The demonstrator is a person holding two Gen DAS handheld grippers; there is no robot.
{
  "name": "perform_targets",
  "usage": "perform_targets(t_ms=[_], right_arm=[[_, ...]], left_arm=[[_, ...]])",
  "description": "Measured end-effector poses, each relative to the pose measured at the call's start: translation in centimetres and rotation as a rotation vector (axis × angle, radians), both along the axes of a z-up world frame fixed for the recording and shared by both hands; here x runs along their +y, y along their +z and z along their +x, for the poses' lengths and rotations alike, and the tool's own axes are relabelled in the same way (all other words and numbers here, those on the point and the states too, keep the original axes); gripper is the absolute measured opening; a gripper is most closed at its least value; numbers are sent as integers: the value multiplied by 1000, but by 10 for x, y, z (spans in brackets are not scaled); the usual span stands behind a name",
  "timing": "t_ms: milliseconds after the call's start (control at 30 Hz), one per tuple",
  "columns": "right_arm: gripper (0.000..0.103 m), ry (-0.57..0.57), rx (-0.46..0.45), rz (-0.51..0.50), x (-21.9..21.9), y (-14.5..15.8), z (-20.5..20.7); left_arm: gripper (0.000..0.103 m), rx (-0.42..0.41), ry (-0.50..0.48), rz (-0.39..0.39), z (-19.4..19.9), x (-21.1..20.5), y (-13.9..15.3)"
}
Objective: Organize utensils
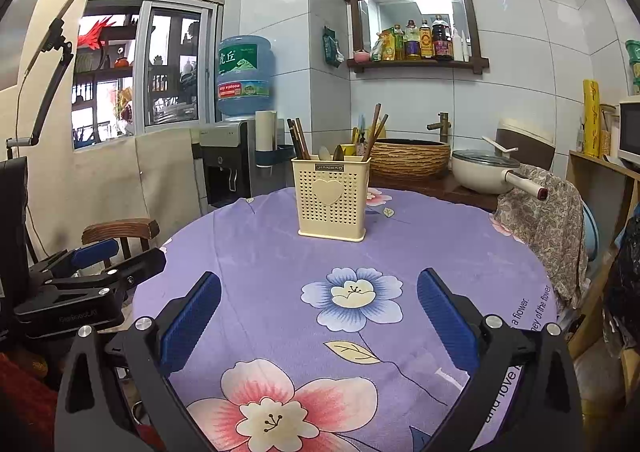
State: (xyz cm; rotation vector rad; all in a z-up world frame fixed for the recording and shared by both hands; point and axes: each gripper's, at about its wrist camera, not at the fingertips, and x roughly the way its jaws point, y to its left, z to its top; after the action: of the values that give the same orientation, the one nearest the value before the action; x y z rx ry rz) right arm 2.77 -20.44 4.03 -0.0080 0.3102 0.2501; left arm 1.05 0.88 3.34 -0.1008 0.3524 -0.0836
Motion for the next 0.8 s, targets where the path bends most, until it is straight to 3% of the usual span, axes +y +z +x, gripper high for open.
perform_targets(t_ms=[800], right_arm=[[97,1,16,7,-1,-6,2]], left_arm=[[97,6,-1,10,1,-6,0]])
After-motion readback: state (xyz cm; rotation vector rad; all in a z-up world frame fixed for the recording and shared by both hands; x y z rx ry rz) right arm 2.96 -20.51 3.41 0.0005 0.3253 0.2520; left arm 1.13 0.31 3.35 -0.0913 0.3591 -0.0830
